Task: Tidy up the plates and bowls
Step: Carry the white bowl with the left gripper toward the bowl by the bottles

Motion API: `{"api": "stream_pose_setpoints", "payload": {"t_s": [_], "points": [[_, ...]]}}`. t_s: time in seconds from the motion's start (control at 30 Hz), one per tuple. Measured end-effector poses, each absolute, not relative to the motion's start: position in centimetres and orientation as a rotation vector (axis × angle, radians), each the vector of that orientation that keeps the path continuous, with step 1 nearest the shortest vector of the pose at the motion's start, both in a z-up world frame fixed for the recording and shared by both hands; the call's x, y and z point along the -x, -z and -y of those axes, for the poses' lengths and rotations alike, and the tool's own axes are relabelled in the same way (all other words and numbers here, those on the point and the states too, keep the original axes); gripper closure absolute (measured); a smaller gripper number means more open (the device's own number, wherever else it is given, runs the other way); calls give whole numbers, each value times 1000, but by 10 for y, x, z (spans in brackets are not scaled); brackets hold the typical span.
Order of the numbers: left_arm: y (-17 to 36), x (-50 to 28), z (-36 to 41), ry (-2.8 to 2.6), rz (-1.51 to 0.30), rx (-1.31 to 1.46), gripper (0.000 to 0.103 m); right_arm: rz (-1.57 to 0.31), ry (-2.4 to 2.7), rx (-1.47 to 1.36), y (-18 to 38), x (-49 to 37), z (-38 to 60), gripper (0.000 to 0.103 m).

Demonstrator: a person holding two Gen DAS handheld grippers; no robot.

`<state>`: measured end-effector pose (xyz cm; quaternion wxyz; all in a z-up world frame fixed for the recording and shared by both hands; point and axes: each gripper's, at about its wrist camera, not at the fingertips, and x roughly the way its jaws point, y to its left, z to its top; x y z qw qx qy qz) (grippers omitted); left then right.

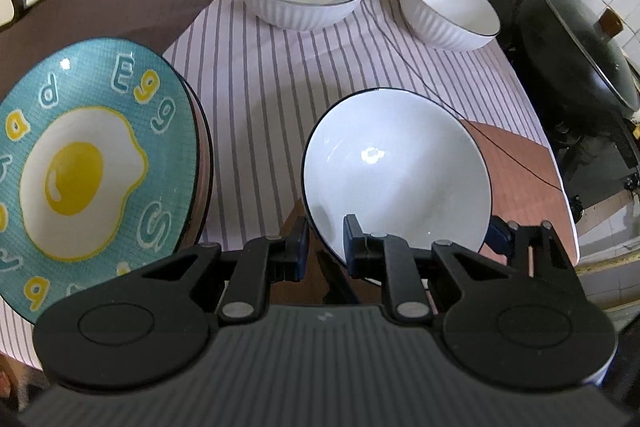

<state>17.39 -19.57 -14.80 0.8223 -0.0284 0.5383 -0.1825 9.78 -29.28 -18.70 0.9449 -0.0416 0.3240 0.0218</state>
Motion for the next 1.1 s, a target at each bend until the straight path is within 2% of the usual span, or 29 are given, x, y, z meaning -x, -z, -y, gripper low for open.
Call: {"api": "stream_pose_setpoints", "payload": {"t_s": [0.27,0.6,1.1], "points": [[139,-164,186,417,-1159,82,84,-656,-24,1,154,-68,298,3],[96,-149,164,442,-1101,95,83,-622,18,-73,112,-52,304,4],[39,-169,107,425,-999,110,79,-680,-67,-373,55,-103,310,6]]}}
